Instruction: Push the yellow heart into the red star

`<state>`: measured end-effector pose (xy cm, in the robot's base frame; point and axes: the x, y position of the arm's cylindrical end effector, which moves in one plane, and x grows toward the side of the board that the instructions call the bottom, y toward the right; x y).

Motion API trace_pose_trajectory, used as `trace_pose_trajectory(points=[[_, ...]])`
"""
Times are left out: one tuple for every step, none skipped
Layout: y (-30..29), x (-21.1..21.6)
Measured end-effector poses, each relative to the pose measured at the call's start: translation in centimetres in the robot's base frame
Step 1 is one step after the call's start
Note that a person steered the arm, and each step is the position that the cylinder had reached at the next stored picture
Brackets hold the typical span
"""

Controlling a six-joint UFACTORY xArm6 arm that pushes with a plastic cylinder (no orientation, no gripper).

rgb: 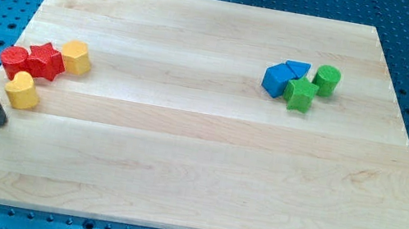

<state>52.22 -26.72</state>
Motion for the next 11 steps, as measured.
trace_pose_trajectory(points=[[0.0, -1.8], [0.0, -1.8], [1.0, -2.4], [1.0, -1.3], [1.0, 1.0], [3.1, -0.9], [3.3, -3.2], [3.3, -4.0], [3.6, -3.4], [7.8, 1.6], [16.7, 3.8]])
